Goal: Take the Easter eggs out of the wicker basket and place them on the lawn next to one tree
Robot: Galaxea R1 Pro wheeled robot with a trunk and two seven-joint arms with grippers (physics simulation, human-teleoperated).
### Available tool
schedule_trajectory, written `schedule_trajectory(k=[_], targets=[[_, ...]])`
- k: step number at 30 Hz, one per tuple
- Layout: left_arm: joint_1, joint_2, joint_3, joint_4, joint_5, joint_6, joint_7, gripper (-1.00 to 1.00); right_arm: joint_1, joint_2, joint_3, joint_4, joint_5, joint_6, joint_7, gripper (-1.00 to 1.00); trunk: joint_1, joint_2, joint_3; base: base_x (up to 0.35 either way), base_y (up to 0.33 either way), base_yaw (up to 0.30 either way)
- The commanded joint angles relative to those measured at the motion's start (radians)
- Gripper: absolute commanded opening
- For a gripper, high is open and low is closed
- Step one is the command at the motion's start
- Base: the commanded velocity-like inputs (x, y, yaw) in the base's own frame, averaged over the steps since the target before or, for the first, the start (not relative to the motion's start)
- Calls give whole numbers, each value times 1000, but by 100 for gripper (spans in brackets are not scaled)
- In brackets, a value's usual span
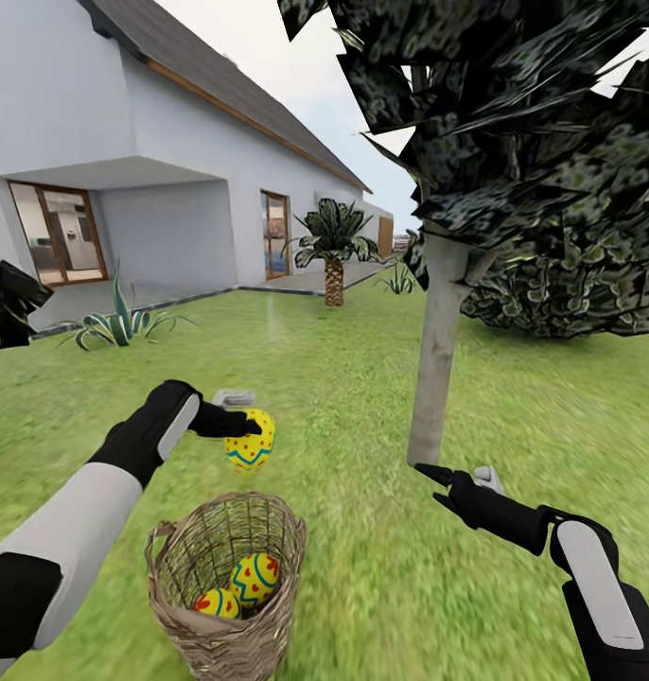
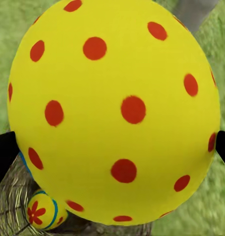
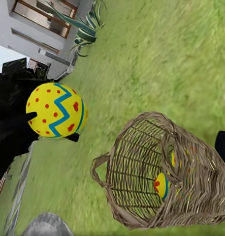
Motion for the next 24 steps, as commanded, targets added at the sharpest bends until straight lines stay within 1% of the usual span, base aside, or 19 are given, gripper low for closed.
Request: schedule_trajectory(k=[1,3,5,12,18,24], targets=[[0,1,-3,-22,-8,2,-6,-100,-1,0,-1,0,4,5,3,100,-4,7,2,0,0,0],[0,1,-3,-49,-7,2,-6,-100,-1,0,-1,0,4,5,3,100,-12,21,8,0,0,0],[0,1,-3,-58,-8,2,-6,-100,-1,0,-1,0,5,5,3,100,-19,35,15,0,0,0],[0,0,-4,-67,-7,2,-7,-100,-1,0,-1,-2,5,5,3,100,-19,35,16,0,0,-22],[0,0,-5,-70,-9,2,-5,-100,-1,0,-1,-2,6,5,3,100,-19,35,22,0,-14,-184],[0,-1,-6,-72,-11,2,-5,-100,-1,0,-1,-2,6,5,3,100,-19,35,30,0,-136,-212]])
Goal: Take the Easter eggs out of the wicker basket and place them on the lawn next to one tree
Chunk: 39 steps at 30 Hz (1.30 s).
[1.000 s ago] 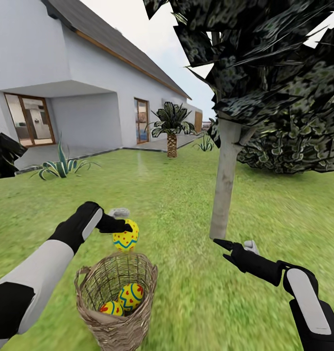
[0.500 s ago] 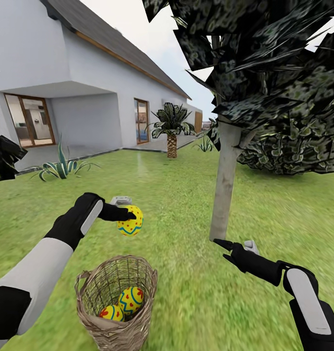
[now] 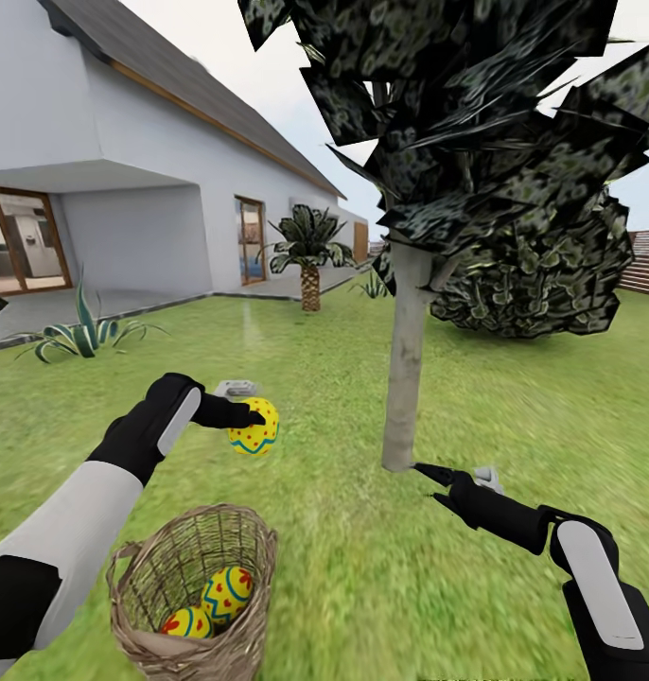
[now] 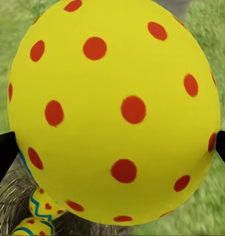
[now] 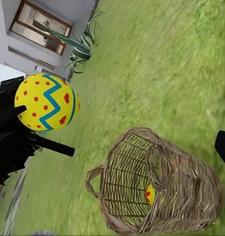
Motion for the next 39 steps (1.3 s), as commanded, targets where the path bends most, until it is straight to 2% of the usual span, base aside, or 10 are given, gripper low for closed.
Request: schedule_trajectory(k=[1,5,9,13,20,25,33,39], targets=[[-1,1,-3,-1,-6,3,-7,-100,-1,0,-1,0,3,5,3,100,0,0,0,0,-177,-212],[-1,-1,-3,0,-8,3,-3,-100,-1,0,-1,0,3,5,3,100,0,0,5,0,-202,-203],[-1,-3,-3,0,-7,3,27,-100,-1,0,-1,0,2,5,4,100,0,0,9,0,-227,-154],[-1,-6,-5,1,-8,3,42,-100,-1,0,1,0,1,-37,4,100,0,0,10,0,-234,-32],[-1,-8,-11,12,-9,3,49,-100,-1,0,8,0,0,-49,4,100,0,0,10,0,-236,-3],[-1,-8,-10,16,-10,3,116,-100,-1,0,8,0,0,-50,4,100,0,0,10,0,-237,0],[-1,-10,-12,20,-11,3,136,-100,0,0,8,0,0,-50,4,100,0,0,10,0,-237,-8],[-1,-11,-12,22,-12,3,160,-100,-1,0,8,0,0,-50,4,100,0,0,16,59,-238,-156]])
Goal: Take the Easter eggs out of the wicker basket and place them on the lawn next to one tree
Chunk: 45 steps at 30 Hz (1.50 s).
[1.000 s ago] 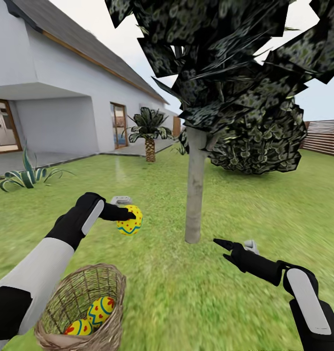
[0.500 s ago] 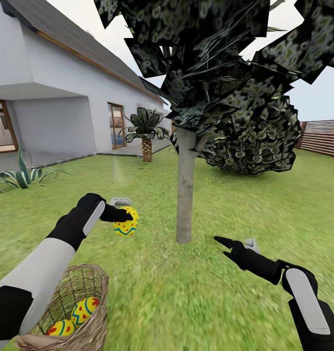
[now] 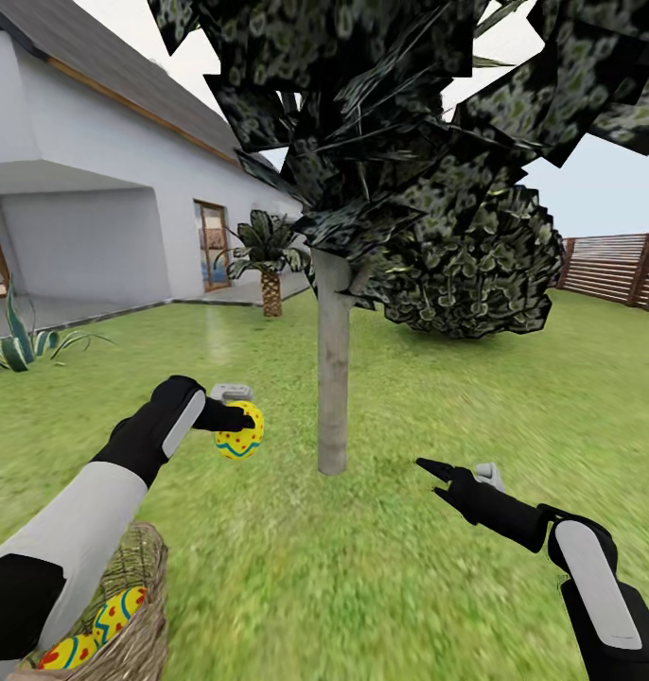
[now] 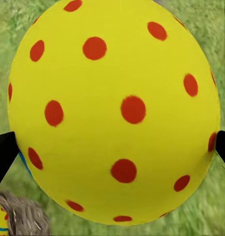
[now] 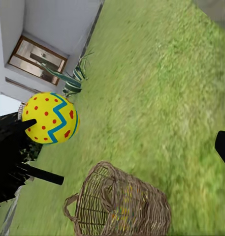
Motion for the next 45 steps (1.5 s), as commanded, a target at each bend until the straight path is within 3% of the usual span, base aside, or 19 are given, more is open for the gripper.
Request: schedule_trajectory(k=[1,34,45], targets=[[-1,1,-3,-1,-3,3,-3,-100,-1,0,-1,0,3,5,4,100,0,0,0,158,-238,-188],[-1,0,-4,-1,-5,3,1,-100,-1,0,-1,0,3,5,3,100,0,0,38,180,-231,-194],[-1,-1,-4,-1,-6,3,1,-100,-1,0,-2,0,3,5,4,100,0,0,48,129,-110,-152]])
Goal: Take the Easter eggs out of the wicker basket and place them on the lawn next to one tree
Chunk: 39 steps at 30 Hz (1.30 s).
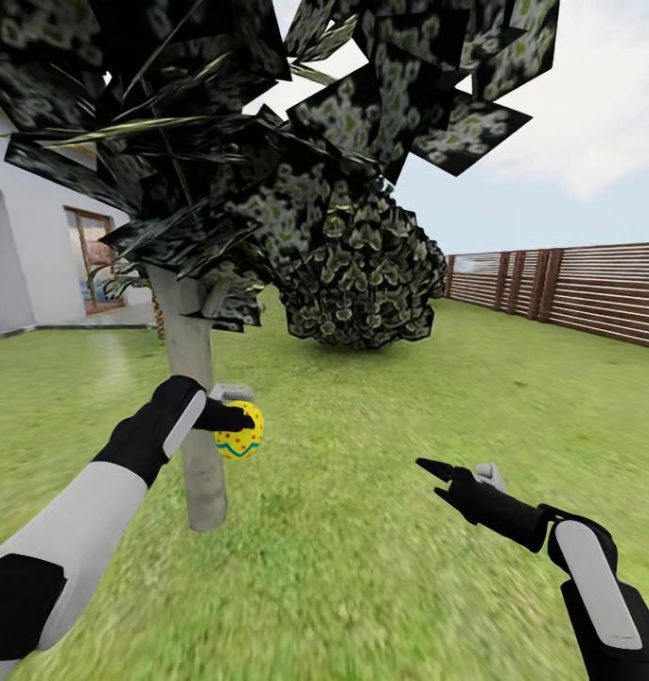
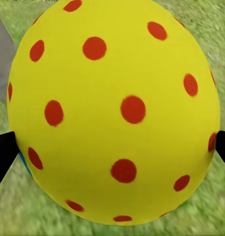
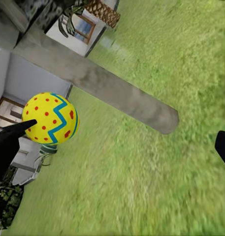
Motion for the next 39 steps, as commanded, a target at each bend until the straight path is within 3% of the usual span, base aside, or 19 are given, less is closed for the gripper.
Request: schedule_trajectory(k=[1,9,21,31,39], targets=[[-1,1,-3,-1,-2,3,-4,-100,-1,0,-1,0,4,5,3,100,0,-1,-1,28,-8,-21],[-1,1,-4,-1,-2,3,-4,-100,-1,0,-3,0,3,5,4,100,0,-1,0,72,-2,-26],[-1,1,-5,-1,-3,3,-4,-100,-1,0,-3,0,2,5,4,100,0,-1,13,186,-107,-194],[-1,1,-5,-1,1,3,-13,-100,0,0,-4,0,2,5,4,100,0,-1,20,20,-20,-119],[-1,1,-4,-1,2,3,-10,-100,0,0,-4,0,1,5,4,100,-31,55,46,0,0,-3]])
